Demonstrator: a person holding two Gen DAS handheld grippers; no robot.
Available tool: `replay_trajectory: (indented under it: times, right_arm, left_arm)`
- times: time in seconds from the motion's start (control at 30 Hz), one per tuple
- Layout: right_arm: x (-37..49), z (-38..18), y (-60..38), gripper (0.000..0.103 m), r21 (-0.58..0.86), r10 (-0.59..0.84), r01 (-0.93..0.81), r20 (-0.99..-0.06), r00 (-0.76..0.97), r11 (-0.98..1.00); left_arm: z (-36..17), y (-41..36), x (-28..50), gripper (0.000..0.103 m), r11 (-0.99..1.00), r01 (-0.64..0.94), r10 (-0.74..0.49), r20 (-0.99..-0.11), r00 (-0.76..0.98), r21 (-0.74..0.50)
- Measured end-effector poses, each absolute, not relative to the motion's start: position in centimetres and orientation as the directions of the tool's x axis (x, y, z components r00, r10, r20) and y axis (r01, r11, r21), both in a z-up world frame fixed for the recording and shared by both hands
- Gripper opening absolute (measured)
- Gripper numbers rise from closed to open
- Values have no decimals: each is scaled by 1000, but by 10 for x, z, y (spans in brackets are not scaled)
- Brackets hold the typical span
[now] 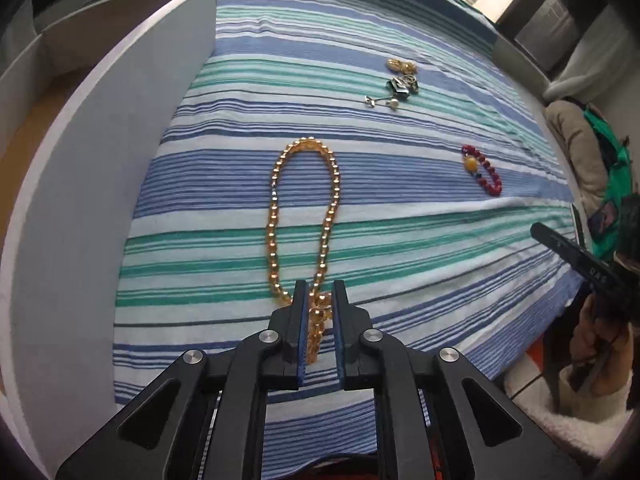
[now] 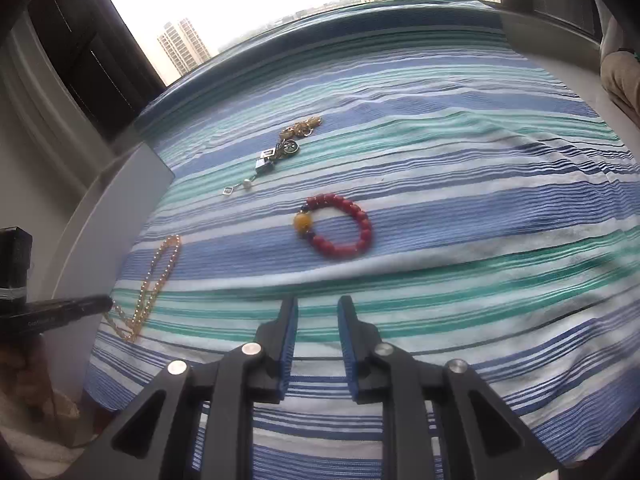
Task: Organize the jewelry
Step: 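Lift the gold pearl necklace with the left gripper while the right sets down the red bracelet, then grasp the gold pearl necklace with the right gripper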
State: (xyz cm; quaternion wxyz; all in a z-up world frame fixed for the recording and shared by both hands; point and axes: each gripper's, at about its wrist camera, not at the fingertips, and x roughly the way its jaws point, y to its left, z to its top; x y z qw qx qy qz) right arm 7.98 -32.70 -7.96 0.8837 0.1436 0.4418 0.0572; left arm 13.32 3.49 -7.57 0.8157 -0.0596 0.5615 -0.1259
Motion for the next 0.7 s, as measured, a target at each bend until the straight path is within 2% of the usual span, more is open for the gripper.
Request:
replay_trajectory:
  times: [0.03, 0.07, 0.1, 0.13, 0.47, 0.63, 0.67, 0.7]
  right_arm:
    - [82, -82, -320, 24, 295, 228, 19, -776, 589, 955]
    - [84, -85, -313, 34, 290, 233, 8, -785, 574, 957]
    - [86, -88, -304, 44, 290, 241, -4, -790, 564, 957]
    - [88, -89, -293, 47, 292, 252, -19, -792, 556, 956]
    - [101, -104, -123, 50, 322, 492, -424, -777, 393, 847]
    - [112, -118, -72, 50, 258, 457, -470, -805, 378, 844]
    - [111, -116, -65, 49, 204, 423, -481, -810, 407, 853]
    - [110, -117, -60, 33, 159, 391, -488, -818, 421, 858]
  left_arm:
    - [-74, 38, 128, 38, 964, 125, -266, -898, 351, -236]
    - [-72, 44, 123, 60, 965, 107, -264, -891, 370, -241]
    - [-69, 49, 118, 67, 965, 88, -262, -882, 392, -248]
    - [-66, 55, 114, 71, 964, 77, -262, -874, 409, -253]
    - [-49, 108, 68, 71, 956, -31, -240, -836, 494, -292]
    - [-49, 104, 65, 72, 965, -41, -205, -838, 505, -261]
    - [-51, 104, 66, 72, 963, -44, -207, -839, 503, -264]
    - [-52, 105, 66, 72, 963, -46, -209, -840, 500, -267]
